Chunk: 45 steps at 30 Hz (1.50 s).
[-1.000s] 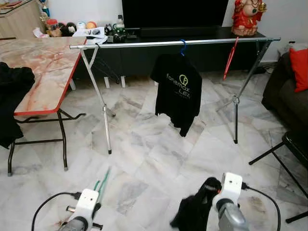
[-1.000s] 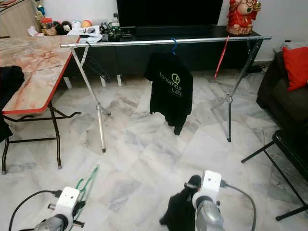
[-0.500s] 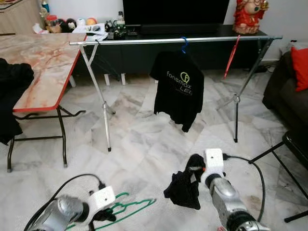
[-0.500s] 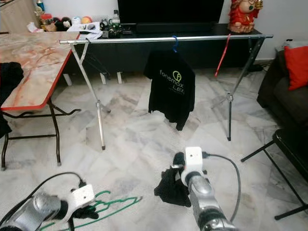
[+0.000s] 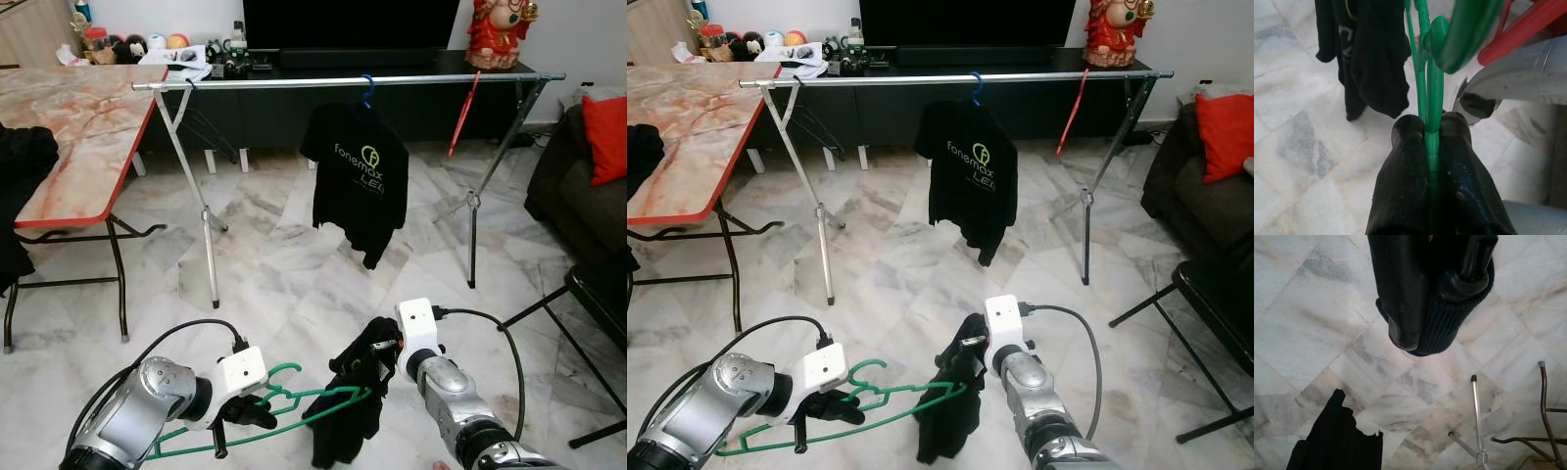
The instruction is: Hang hanger
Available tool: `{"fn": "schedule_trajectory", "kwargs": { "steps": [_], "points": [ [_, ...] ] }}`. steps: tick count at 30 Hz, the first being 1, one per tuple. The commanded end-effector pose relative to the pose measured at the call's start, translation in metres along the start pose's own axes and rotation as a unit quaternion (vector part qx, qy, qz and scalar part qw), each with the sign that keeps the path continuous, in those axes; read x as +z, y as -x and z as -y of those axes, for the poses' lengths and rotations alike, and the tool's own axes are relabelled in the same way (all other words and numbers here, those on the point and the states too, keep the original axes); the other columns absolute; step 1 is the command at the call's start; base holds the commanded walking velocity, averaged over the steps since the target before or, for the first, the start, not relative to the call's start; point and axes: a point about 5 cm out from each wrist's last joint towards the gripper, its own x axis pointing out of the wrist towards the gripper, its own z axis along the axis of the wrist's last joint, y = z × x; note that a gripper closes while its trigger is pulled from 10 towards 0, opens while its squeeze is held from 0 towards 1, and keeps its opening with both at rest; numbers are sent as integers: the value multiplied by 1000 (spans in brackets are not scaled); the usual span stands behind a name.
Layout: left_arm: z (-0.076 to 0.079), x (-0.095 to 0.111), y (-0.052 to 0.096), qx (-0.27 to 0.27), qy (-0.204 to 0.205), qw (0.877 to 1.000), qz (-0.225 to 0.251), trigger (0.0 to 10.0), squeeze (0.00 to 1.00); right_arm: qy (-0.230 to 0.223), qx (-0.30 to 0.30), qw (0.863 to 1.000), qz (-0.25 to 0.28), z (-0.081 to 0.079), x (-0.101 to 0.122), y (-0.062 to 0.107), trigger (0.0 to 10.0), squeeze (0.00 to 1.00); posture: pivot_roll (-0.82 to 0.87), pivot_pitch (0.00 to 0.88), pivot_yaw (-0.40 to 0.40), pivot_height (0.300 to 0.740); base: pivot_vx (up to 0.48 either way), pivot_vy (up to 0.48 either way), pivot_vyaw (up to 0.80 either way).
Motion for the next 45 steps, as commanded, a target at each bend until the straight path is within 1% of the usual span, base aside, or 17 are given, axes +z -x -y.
{"fn": "schedule_trajectory", "kwargs": {
  "steps": [1,4,7,11,20,24,29,30,31,32,35,37,42,45],
  "points": [
    [4,3,3,-10,2,1000,2,10000,0,-1,6,1000,-1,-3,0,-1,10000,0,77,71,-38,740,0,0,0],
    [8,6,5,-18,4,1000,0,10000,0,-3,9,1000,-4,-6,-2,-1,10000,0,78,70,-37,740,0,0,0],
    [9,10,8,-17,2,1000,5,10000,0,-5,11,1000,-9,-7,-5,0,10000,0,83,71,-34,740,0,0,0],
    [6,20,8,6,2,999,31,10000,0,-7,12,1000,-14,-9,-10,0,10000,0,83,66,-30,740,0,0,0],
    [6,22,9,22,4,999,32,10000,0,-13,12,1000,-19,-11,-14,1,10000,0,86,57,-24,740,0,0,0],
    [3,21,7,55,8,998,34,10000,0,-18,10,1000,-17,-11,-15,2,10000,0,84,49,-21,740,0,0,0],
    [1,22,5,63,16,997,40,10000,0,-24,5,1000,-14,-10,-14,2,10000,0,84,46,-22,740,0,0,0],
    [1,23,5,63,18,997,43,10000,0,-35,3,999,-8,-10,-12,1,10000,0,84,46,-22,740,0,0,0],
    [1,23,5,63,18,997,43,10000,0,-35,3,999,-8,-10,-12,1,10000,0,84,46,-22,740,0,0,0],
    [2,24,4,61,20,997,44,10000,0,-60,-2,998,6,-8,-6,0,10000,0,85,46,-21,740,0,0,0],
    [3,24,3,61,22,997,44,10000,0,-80,-6,996,22,-5,5,-2,10000,0,83,48,-21,740,0,0,0],
    [4,23,2,67,24,997,41,10000,0,-85,-7,996,35,-3,14,-3,10000,0,79,52,-22,740,0,0,0],
    [1,21,0,84,25,996,32,10000,0,-73,-6,996,42,-2,21,-4,10000,0,74,56,-23,740,0,0,0],
    [-6,25,-1,118,23,992,35,10000,0,-71,-2,996,47,-3,21,-4,10000,0,73,58,-24,740,0,0,0]
  ]
}}
